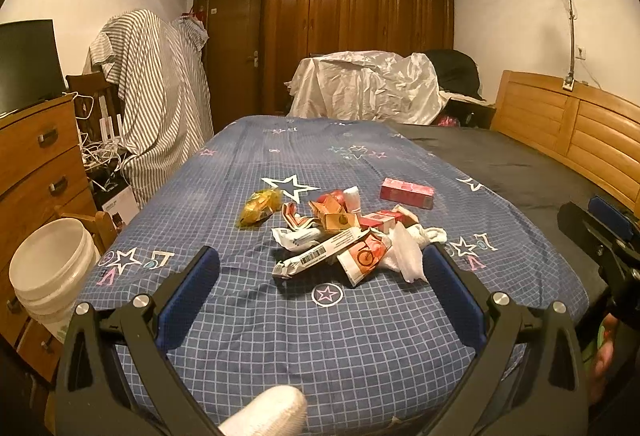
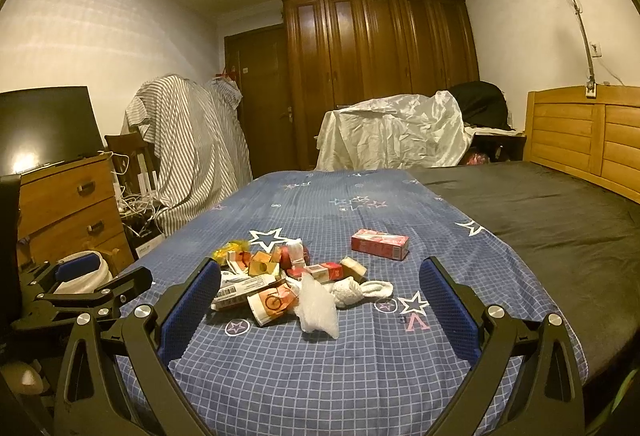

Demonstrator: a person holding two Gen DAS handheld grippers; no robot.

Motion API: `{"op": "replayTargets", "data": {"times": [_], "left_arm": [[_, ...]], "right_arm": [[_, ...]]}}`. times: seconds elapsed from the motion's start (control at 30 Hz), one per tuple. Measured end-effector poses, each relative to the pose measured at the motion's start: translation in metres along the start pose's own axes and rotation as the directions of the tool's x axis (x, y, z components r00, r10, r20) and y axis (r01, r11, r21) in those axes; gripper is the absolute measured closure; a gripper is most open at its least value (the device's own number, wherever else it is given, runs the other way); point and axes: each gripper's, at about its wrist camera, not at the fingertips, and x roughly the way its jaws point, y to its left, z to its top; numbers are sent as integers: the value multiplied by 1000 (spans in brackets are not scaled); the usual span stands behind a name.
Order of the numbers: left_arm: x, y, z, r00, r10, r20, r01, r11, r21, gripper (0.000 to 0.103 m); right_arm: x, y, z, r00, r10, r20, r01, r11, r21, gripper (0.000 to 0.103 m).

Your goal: Collect trash

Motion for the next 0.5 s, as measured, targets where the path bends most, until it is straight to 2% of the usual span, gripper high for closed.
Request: {"op": "replayTargets", "data": {"times": [0.5], "left_arm": [[1, 6, -2, 1000, 2, -17, -2, 1000, -12, 5]], "right_arm": [[0, 2, 1, 1000, 8, -10, -8, 1000, -1, 4]]}}
